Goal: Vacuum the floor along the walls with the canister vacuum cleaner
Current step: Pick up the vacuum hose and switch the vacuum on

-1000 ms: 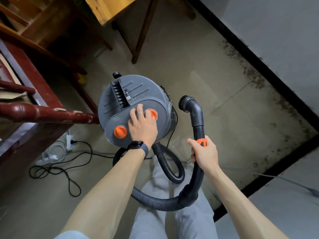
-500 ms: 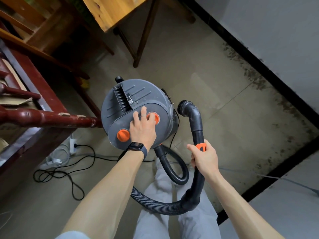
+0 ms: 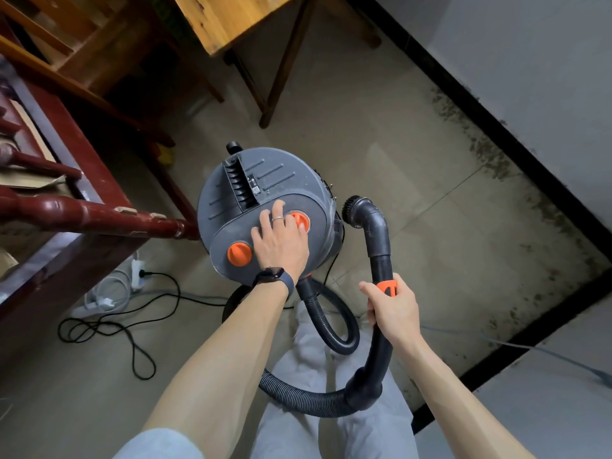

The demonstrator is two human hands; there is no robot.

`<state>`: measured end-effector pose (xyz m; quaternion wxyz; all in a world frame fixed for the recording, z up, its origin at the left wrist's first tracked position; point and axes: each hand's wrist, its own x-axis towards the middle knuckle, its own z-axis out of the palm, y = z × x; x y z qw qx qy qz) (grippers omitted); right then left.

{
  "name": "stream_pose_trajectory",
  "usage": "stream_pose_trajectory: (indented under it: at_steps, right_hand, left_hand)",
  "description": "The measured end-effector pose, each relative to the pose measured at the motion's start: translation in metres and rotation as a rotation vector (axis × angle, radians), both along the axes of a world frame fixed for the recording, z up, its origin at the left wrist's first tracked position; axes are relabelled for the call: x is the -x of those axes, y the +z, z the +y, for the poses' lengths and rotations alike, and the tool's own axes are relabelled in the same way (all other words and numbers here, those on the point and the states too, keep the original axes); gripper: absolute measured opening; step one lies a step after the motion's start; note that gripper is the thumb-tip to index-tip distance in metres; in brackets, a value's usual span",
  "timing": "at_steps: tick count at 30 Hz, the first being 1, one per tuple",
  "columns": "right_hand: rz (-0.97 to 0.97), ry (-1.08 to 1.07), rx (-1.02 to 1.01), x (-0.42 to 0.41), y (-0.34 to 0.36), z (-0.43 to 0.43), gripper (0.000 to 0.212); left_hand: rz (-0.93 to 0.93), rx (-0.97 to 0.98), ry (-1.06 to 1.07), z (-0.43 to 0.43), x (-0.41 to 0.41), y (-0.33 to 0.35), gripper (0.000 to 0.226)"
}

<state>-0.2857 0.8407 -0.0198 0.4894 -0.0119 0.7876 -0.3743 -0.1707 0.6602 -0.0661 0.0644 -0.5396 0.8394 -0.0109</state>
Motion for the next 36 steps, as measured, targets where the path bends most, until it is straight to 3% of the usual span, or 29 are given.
stream_pose_trajectory:
  at_steps: [6,9,12,14,17,22,30,36]
  right_hand:
    - [0.014,0.017,-0.005,-0.003,0.0,0.0,0.041]
    - [0.013,0.04,-0.006,-0.009,0.006,-0.005,0.037]
    - [0.018,0.078,-0.004,-0.016,0.012,-0.015,0.034]
    - [0.015,0.095,-0.001,-0.019,0.014,-0.022,0.034]
    - [0.015,0.111,0.002,-0.023,0.017,-0.03,0.035]
    - [0.04,0.147,-0.011,-0.024,0.015,-0.03,0.032]
    - [0.028,0.137,-0.023,-0.031,0.012,-0.027,0.034]
    - [0.026,0.097,-0.037,-0.027,0.014,-0.025,0.032]
  left_hand:
    - [0.062,-0.073,-0.012,0.001,-0.026,0.008,0.035]
    - [0.183,-0.071,0.268,0.011,-0.058,0.018,0.041]
    - [0.117,-0.04,0.47,0.012,-0.086,0.024,0.05]
    - [0.051,-0.135,0.526,0.007,-0.095,0.025,0.048]
    - [-0.009,-0.221,0.445,0.001,-0.098,0.019,0.04]
    - [-0.035,-0.042,0.283,0.006,-0.101,0.003,0.026]
    - [-0.201,0.015,0.028,-0.006,-0.119,0.0,0.017]
    - [-0.236,-0.071,0.029,-0.008,-0.115,0.006,0.018]
